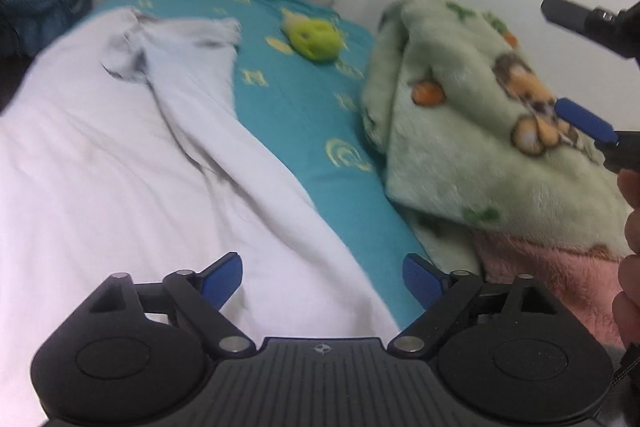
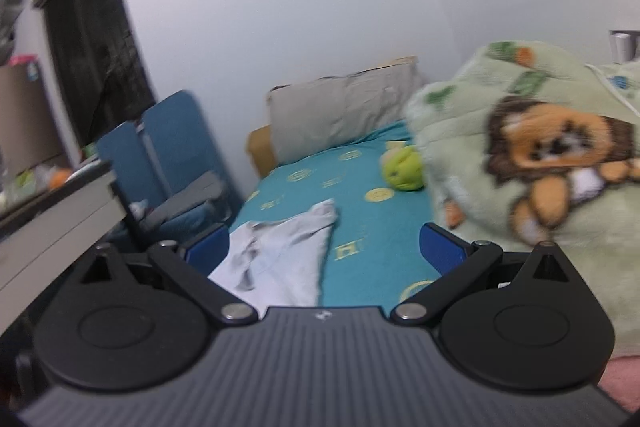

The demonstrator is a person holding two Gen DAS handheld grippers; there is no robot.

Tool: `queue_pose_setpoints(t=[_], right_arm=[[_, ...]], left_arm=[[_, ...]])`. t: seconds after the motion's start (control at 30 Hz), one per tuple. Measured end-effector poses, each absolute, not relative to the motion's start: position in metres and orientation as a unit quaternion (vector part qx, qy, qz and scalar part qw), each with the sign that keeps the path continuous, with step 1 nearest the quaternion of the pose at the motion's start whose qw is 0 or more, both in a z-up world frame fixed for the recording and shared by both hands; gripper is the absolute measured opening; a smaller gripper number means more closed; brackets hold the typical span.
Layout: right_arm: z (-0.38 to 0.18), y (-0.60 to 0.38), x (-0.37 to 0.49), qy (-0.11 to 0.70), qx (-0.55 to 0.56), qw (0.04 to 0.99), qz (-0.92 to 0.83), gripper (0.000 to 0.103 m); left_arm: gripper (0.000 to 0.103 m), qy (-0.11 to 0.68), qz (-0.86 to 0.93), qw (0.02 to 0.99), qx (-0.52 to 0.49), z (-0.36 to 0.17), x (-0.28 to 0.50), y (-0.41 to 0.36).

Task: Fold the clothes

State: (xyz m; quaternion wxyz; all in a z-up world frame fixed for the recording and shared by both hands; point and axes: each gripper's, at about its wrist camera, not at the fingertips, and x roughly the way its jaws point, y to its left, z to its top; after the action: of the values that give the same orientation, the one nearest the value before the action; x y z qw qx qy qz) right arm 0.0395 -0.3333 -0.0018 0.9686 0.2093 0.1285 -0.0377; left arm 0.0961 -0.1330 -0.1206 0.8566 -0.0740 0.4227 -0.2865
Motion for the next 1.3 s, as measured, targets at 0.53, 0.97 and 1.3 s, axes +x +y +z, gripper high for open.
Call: queue_pose_setpoints(t=[0.53,0.97,1.3], right_arm=[[-0.031,-0.364,0.057,0.152,0.294,0.941,-0.068,0.103],[-0.035,-0.354,0.066,0.187,0.275,0.940,-0.075,0.103],[-0.042,-0.341,0.078,0.230,0.241,0.940,-0.079,0.103]], left_arm=[[0.068,0.479,-0.229,0.845,-0.059,-0.153,0.096,-0.126],[0.003,0.467,-0.275,0.838,-0.071,-0.128,0.089,-0.123],[0.002,0.509,-0.215,0.821,-0.146,-0.093,0.091,-0.009]])
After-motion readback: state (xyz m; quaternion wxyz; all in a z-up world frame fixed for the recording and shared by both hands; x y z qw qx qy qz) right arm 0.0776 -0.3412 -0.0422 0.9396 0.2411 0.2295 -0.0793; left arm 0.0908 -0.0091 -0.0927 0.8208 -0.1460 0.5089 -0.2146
